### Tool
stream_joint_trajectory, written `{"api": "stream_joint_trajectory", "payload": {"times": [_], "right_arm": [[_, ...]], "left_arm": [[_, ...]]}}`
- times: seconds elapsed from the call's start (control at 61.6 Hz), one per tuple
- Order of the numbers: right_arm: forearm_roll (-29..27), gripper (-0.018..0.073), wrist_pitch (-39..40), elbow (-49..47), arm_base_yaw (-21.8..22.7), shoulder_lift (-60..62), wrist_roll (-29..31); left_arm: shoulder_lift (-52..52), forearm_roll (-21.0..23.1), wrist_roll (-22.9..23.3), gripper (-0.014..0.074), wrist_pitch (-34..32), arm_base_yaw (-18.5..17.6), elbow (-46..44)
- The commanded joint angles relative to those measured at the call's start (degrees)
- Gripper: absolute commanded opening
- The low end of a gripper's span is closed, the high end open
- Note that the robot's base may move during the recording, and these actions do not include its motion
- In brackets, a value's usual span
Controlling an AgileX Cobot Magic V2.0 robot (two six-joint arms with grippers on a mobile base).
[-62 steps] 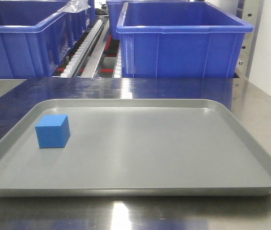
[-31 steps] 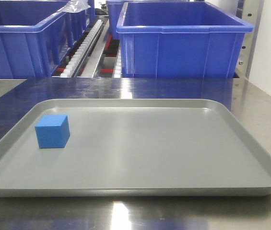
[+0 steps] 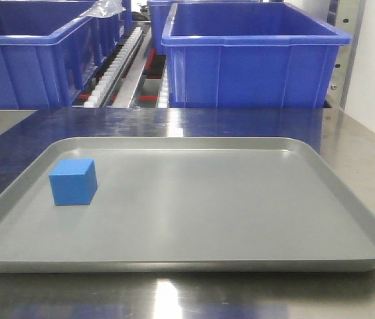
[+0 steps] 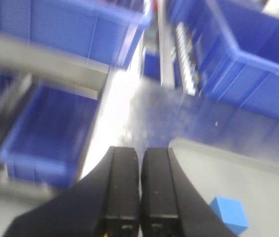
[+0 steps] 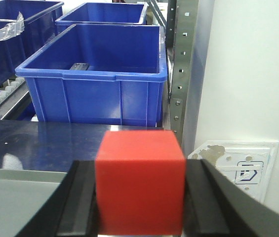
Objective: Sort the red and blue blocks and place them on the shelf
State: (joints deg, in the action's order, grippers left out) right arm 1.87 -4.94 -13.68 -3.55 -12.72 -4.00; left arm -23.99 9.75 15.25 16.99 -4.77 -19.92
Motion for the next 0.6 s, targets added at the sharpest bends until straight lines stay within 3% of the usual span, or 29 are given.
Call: {"api": "stream_joint_trajectory", "payload": {"times": [0.0, 0.065, 0.389, 0.454, 0.584], "right_arm": [[0.01, 0.0077, 5.46, -1.57, 0.27, -0.43, 0.17], [0.01, 0.0077, 5.46, -1.57, 0.27, -0.43, 0.17], [0.01, 0.0077, 5.46, -1.57, 0.27, -0.43, 0.17], [0.01, 0.0077, 5.46, -1.57, 0.27, -0.43, 0.17], [0.01, 0.0077, 5.46, -1.57, 0.27, -0.43, 0.17]], "left_arm": [[-5.60, -1.68, 5.08, 0.0124, -0.92, -1.52, -4.07], [-10.16, -3.31, 5.85, 0.0124, 2.19, -4.03, -6.34], [-28.38, -3.50, 6.56, 0.0125, 9.02, -18.41, -14.67], [-31.93, -5.14, 9.85, 0.0125, 11.31, -20.08, -17.21], [-39.21, -13.07, 17.94, 0.0125, 18.16, -22.44, -22.56]]}}
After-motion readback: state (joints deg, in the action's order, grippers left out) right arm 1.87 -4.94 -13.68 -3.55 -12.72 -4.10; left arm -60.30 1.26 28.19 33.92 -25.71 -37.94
